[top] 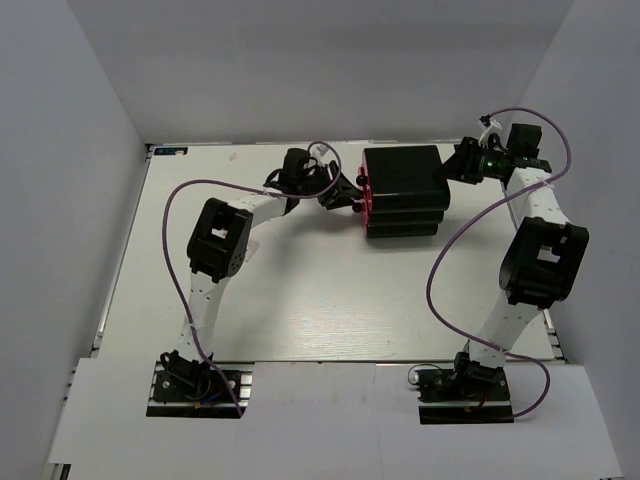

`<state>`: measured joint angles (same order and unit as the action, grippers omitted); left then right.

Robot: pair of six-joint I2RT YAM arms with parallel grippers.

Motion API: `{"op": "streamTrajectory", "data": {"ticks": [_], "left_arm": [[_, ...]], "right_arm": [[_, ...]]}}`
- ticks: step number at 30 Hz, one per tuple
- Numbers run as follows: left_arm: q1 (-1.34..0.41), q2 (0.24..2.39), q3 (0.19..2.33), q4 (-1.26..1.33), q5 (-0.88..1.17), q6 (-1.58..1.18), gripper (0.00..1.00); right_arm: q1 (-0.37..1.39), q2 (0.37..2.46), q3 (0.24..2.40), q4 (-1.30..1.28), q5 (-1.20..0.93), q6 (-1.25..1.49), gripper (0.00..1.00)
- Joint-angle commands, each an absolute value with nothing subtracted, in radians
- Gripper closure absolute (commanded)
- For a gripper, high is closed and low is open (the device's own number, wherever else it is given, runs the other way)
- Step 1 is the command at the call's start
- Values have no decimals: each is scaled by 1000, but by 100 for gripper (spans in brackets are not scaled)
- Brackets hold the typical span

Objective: Organize the makeup

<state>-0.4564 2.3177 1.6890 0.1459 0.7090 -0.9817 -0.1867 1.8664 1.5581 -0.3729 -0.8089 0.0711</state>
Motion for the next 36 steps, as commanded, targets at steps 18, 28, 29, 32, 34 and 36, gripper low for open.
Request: {"op": "streamTrajectory", "data": {"ticks": [18,28,29,32,34,36], "left_arm": [[-453,2234,1499,331,684,-1055,49],[-443,2261,1517,270,620,-1031,34],[-443,2272,1528,268,620,-1034,33],[-443,2316,1569,267,621,-1048,31],[-443,2336,1598,265,617,-1055,31],[-443,2365,1611,291,621,-1068,31]], "right_arm": [[-192,1893,1578,-411,-856,69,48],[-201,1893,1577,-405,-857,69,46],[-202,1893,1575,-406,-857,71,46],[-202,1896,1575,-405,-857,71,46],[-202,1896,1577,-403,-857,72,46],[-204,1898,1577,-402,-857,72,46]]}}
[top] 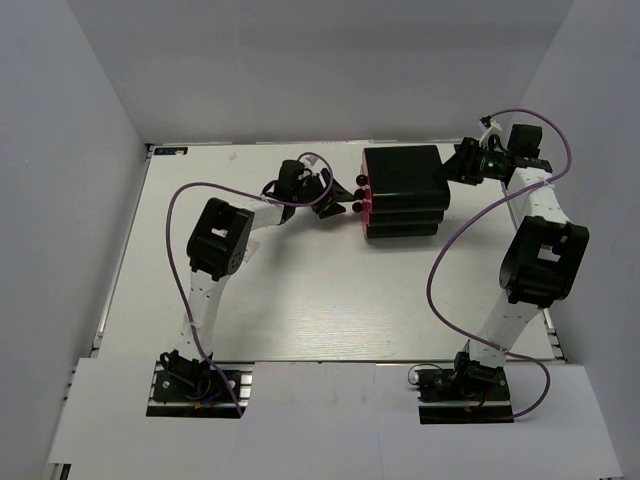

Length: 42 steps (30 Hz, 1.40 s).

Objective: Organize the makeup

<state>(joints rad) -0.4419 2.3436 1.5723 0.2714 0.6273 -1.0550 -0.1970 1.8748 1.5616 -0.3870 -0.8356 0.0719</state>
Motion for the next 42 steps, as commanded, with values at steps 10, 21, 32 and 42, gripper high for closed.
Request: {"op": "streamTrajectory", "data": {"ticks": [10,21,32,42], "left_arm": [[-462,2437,1666,307,655,-1111,34],[-471,2477,1677,393,687,-1192,36],[-471,2474,1641,417,703,-1223,57],[-413,2367,1480,424,709,-1189,64]], "right_arm": [[-204,1905,1578,-396,-857,77,46],[-201,1907,1577,-393,-857,78,46],[-202,1904,1571,-391,-848,84,46],[-212,1907,1571,-400,-799,94,47]]}}
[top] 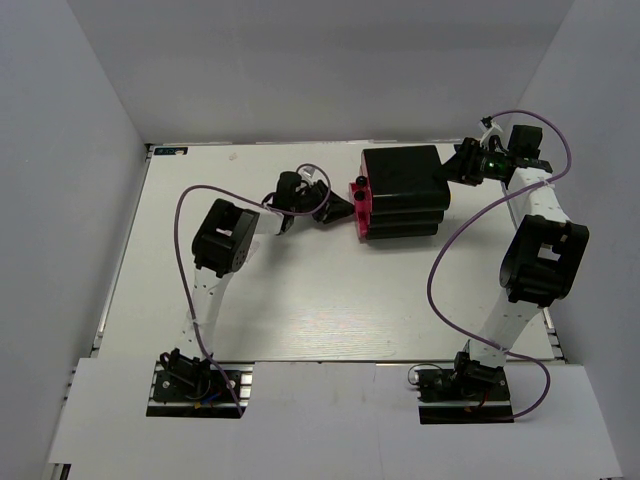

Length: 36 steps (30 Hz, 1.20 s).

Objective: Organize the makeup

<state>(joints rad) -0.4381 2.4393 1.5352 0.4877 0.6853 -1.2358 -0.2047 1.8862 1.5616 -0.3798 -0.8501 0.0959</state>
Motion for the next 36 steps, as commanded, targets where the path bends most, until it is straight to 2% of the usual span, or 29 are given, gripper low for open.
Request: {"op": "streamTrajectory", "data": {"ticks": [1,13,14,17,18,19,23,29,32,36], "left_arm": [[-396,2361,1456,417,710,-1172,64],[-296,2266,1344,324,721,-1066,62],[-296,2266,1347,318,722,-1063,53],[-296,2264,1382,267,721,-1043,37],[-296,2261,1387,253,721,-1037,27],[-296,2255,1393,242,719,-1032,25],[-296,2189,1440,113,692,-973,20],[-278,2018,1508,-168,537,-774,17],[-267,1929,1497,-318,378,-714,14],[-258,1731,1358,-429,160,-719,7]], "right_arm": [[-216,1905,1574,-400,-798,95,48],[-224,1913,1574,-408,-796,97,46],[-225,1913,1574,-410,-801,95,45],[-221,1914,1578,-416,-814,83,37],[-225,1910,1578,-419,-819,74,32],[-224,1907,1580,-422,-827,69,30],[-229,1881,1575,-425,-838,61,23],[-247,1824,1563,-425,-802,40,21],[-267,1792,1554,-440,-772,17,21],[-288,1750,1531,-428,-710,5,21]]}}
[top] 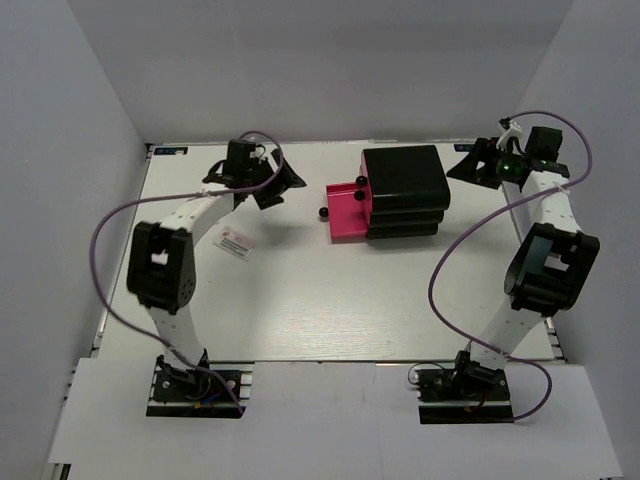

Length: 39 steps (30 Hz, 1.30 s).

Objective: Organize the makeup

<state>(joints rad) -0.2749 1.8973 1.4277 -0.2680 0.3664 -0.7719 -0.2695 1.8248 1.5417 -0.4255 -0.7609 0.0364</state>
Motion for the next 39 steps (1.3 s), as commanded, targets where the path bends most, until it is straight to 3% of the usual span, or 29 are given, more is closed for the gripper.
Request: {"op": "streamTrajectory", "data": {"ticks": [1,4,5,10,18,23,39], "left_arm": [[-258,1698,1336,-467,68,-732,3],[-258,1618,1299,-605,-161,-831,2],[-249,1612,1307,-661,-216,-895,2],[-239,1660,1384,-913,-376,-991,2],[-230,1712,1315,-922,-350,-1037,2],[-230,1813,1377,-968,-328,-1060,2],[-221,1968,1454,-917,-279,-1065,2]], "right_arm": [[-296,1732,1528,-428,-701,5,21],[-298,1688,1517,-429,-678,5,18],[-299,1669,1511,-428,-672,5,11],[-295,1473,1370,-329,-629,-29,11],[-282,1197,1221,-213,-785,-32,15],[-275,1183,1189,-204,-816,-8,19],[-265,1166,1111,-176,-838,-12,20]]}}
